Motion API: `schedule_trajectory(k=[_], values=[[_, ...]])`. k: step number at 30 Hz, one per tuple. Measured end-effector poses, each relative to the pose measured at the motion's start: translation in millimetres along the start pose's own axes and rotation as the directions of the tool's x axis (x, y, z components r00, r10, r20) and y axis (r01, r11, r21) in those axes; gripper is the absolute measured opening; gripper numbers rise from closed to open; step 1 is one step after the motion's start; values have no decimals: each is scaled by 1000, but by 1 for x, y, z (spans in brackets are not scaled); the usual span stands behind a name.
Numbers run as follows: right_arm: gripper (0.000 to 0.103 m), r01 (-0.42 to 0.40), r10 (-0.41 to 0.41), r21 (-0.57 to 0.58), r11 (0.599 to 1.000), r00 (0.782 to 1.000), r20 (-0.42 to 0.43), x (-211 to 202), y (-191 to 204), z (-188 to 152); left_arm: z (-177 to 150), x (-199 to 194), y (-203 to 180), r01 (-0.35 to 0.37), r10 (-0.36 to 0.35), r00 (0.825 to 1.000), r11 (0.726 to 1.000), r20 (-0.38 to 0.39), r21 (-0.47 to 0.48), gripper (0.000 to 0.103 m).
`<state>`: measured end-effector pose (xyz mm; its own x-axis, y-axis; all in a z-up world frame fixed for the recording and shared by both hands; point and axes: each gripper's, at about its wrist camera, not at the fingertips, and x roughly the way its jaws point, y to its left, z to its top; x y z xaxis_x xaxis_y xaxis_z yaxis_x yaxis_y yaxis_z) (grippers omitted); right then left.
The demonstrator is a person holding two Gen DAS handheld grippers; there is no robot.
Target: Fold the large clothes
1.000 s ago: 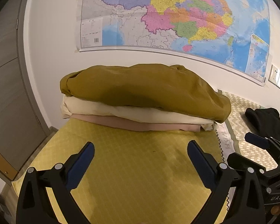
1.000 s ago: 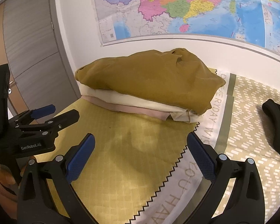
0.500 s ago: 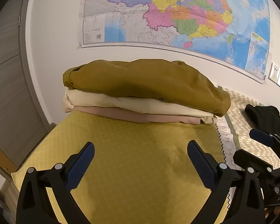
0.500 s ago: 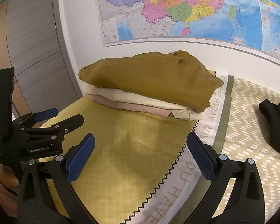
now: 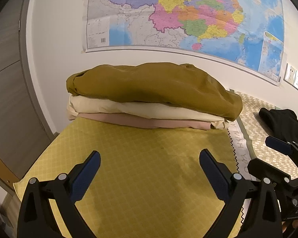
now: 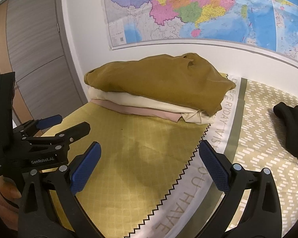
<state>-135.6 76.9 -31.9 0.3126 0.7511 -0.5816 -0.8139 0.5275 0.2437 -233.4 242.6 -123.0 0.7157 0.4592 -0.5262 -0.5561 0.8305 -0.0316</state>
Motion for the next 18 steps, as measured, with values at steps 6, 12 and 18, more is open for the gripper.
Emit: schedule_trajectory(k=[6, 12, 18], values=[[97, 2, -2, -1, 1000, 1000, -1, -1, 0, -1, -1, 0, 0, -1, 1, 1000, 1000, -2, -7, 96], [97, 1, -1, -1, 1000, 1000, -7, 0, 1, -1, -1, -2, 1, 1, -1, 1000, 1000, -6, -8, 96], [97, 0, 0, 0, 1000, 1000, -3, -1, 2, -1, 0, -1, 1, -1, 1, 1000, 1000, -5, -7, 96]])
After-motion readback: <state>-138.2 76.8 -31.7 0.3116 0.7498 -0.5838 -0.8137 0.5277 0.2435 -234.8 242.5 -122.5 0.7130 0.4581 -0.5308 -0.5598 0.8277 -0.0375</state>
